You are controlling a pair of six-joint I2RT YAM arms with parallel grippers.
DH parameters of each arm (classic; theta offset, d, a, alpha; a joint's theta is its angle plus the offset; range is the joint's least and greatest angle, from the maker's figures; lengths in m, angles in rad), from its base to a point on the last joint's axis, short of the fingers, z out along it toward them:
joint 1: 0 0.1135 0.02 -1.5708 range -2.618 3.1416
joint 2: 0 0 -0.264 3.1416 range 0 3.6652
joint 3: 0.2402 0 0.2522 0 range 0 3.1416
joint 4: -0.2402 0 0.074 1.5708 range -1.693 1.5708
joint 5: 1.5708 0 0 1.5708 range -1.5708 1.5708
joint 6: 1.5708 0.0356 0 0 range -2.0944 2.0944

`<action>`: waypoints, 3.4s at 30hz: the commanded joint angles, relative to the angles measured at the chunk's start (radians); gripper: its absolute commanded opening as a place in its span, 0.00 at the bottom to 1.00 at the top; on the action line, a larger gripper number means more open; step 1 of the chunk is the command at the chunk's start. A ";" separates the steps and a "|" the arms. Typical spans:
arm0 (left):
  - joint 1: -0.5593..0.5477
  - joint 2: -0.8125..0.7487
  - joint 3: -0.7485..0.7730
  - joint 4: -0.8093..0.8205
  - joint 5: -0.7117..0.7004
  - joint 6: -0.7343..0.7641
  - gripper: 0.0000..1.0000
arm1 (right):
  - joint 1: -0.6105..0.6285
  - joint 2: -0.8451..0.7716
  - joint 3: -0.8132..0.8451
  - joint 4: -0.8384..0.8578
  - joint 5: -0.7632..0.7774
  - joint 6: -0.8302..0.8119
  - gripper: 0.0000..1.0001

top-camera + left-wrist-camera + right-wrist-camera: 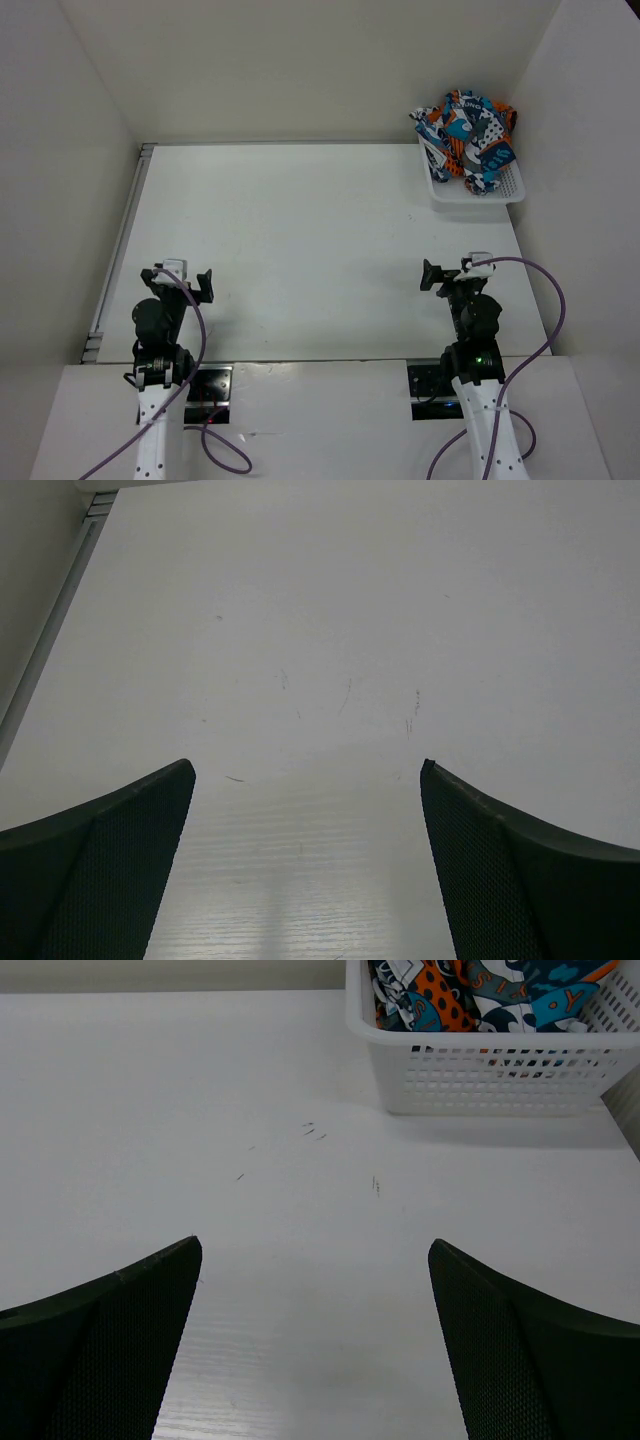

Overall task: Fold and stack the shorts
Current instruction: Grab the shorts from the pile

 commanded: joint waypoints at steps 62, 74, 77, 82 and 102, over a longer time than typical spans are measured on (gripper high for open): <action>-0.348 1.801 1.446 -0.238 0.165 0.004 1.00 | 0.060 2.587 2.608 -0.460 0.405 0.042 0.83; -0.348 1.790 1.417 -0.238 0.165 0.004 1.00 | 0.069 2.555 2.576 -0.480 0.424 0.062 0.78; -0.348 1.781 1.408 -0.238 0.165 0.004 1.00 | 0.069 2.546 2.565 -0.480 0.451 0.071 0.66; -0.348 1.763 1.388 -0.238 0.174 0.004 1.00 | 0.069 2.536 2.556 -0.480 0.460 0.071 0.47; -0.348 1.713 1.360 -0.220 0.205 0.004 1.00 | 0.131 2.349 2.518 -0.507 0.577 0.171 0.00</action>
